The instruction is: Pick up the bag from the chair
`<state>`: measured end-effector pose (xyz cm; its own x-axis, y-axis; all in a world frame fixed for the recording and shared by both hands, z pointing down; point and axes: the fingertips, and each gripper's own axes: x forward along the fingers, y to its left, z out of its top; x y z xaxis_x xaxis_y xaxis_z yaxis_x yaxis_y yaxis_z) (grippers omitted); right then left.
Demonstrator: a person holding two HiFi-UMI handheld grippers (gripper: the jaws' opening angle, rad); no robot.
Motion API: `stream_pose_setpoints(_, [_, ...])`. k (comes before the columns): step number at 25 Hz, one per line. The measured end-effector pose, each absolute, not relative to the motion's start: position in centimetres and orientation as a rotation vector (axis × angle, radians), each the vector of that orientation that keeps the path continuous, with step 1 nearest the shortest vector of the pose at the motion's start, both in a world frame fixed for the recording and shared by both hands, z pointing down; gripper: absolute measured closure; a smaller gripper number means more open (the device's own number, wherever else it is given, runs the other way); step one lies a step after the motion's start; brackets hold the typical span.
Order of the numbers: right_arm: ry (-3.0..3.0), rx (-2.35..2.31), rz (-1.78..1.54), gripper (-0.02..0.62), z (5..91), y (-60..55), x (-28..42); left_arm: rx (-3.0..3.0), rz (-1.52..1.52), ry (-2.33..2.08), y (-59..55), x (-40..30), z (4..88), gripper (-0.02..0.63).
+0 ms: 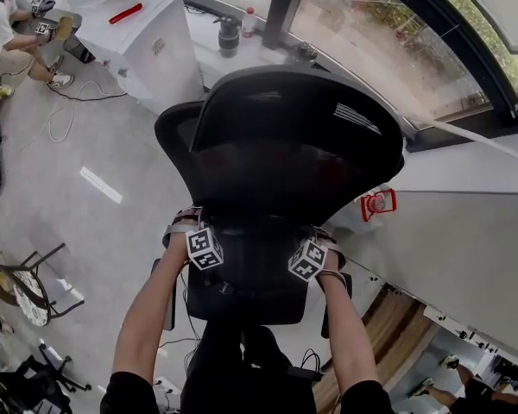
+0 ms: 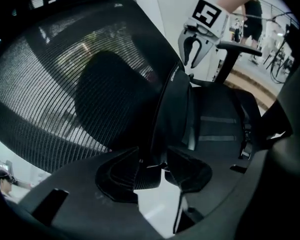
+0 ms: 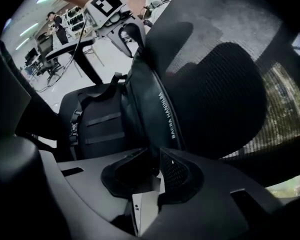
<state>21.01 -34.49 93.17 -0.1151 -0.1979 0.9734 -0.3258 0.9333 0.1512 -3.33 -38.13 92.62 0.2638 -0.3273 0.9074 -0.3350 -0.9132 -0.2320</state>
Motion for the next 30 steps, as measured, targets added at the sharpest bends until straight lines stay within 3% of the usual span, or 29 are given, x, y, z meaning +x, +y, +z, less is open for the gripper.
stream_pose_setpoints(4, [-1.718, 0.405, 0.075, 0.529, 93.4, -33.8, 21.2, 2.494, 1.863, -0.622, -37.8, -3.4, 93.0, 0.466])
stream_pose_setpoints(7, [-1.748, 0.560, 0.086, 0.495, 92.2, -35.5, 21.7, 2.485, 1.885, -0.651, -37.9, -3.5, 93.5, 0.475])
stream_pose_setpoints(9, [-1.744, 0.628, 0.054, 0.478, 91.6, -36.9, 22.2, 2.477, 1.884, -0.671, -38.2, -3.6, 93.5, 0.532])
stream_pose_setpoints(11, [-1.726, 0.636, 0.015, 0.443, 91.4, -37.7, 22.5, 2.481, 1.911, -0.656, -38.3, -3.5, 93.6, 0.535])
stream_pose_setpoints(15, [-1.692, 0.579, -0.014, 0.440, 92.2, -38.0, 22.3, 2.499, 1.946, -0.636, -37.9, -3.5, 93.9, 0.545])
stream_pose_setpoints(22, [-1.624, 0.485, -0.063, 0.522, 93.7, -37.1, 22.5, 2.529, 1.929, -0.613, -37.1, -3.6, 93.5, 0.571])
stream_pose_setpoints(30, [-1.653, 0.477, -0.012, 0.558, 93.0, -36.6, 22.6, 2.523, 1.920, -0.605, -36.6, -3.4, 93.0, 0.583])
